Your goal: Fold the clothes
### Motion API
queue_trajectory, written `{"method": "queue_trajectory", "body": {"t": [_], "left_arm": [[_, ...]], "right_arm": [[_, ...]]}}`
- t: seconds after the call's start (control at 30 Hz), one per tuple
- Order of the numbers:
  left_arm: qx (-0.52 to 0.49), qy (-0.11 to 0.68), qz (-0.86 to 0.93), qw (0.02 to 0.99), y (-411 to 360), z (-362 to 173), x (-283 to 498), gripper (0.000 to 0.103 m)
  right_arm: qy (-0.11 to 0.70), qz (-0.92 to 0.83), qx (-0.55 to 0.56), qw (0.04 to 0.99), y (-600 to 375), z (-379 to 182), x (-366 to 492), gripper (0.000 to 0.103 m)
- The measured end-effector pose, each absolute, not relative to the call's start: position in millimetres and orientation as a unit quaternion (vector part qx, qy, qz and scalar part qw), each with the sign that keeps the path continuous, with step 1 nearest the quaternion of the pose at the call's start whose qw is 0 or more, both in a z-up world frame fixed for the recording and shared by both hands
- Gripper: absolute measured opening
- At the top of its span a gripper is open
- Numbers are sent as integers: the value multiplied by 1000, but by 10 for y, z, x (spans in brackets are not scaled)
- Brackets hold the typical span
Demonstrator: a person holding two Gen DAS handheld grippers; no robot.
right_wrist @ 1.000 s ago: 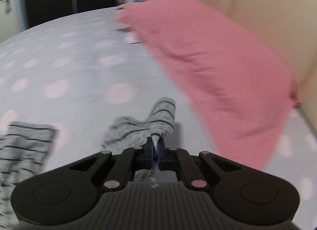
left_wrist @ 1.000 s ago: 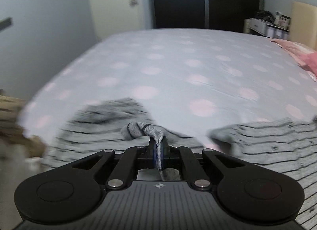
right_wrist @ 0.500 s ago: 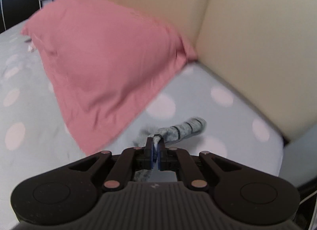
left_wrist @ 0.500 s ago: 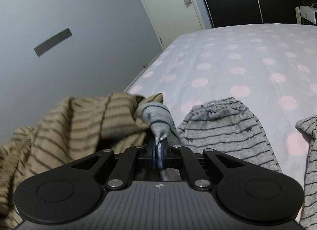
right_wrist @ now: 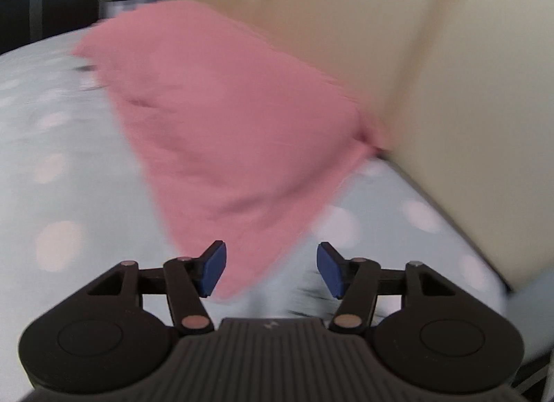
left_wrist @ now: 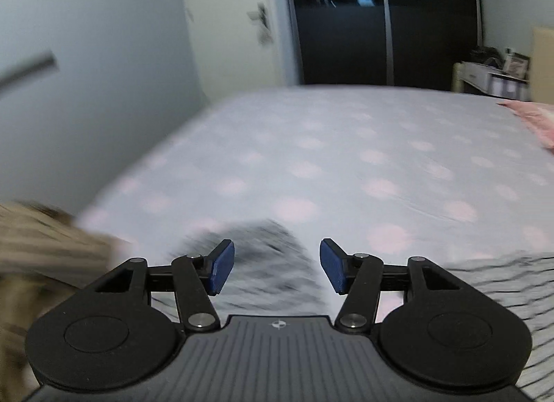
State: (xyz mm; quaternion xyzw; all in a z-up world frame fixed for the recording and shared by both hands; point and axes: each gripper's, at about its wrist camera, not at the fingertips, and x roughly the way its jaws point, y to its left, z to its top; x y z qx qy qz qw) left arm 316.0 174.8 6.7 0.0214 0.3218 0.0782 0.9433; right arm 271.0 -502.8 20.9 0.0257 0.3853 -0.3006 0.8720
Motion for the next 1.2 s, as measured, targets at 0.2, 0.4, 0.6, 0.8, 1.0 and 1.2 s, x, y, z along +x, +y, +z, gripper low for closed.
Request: {"method": "queue_trajectory", "body": {"t": [0.2, 0.4, 0.6, 0.8, 1.0, 1.2], "left_arm": [[-131, 382, 4, 915, 1584, -660, 3685, 47], [-178, 422, -43, 888, 1377, -1196, 4079, 36], [-182, 424, -54, 886, 1291, -1439, 4164, 17], [-145, 375, -50, 914, 1281, -1289, 4045, 5], [-106, 299, -41, 947, 1395, -841, 3993, 4], [-71, 293, -24, 953, 1322, -786, 4110, 4]], "right_arm": [[392, -155, 77, 903, -4301, 23, 3370, 55], [393, -49, 192, 898, -3806, -264, 4011, 48], [412, -5, 218, 885, -3379, -542, 4439, 41], [418, 17, 203, 885, -3159, -711, 4535, 6], [344, -38, 150, 926, -3303, -292, 4450, 5], [312, -63, 114, 941, -3356, -46, 4500, 5]]}}
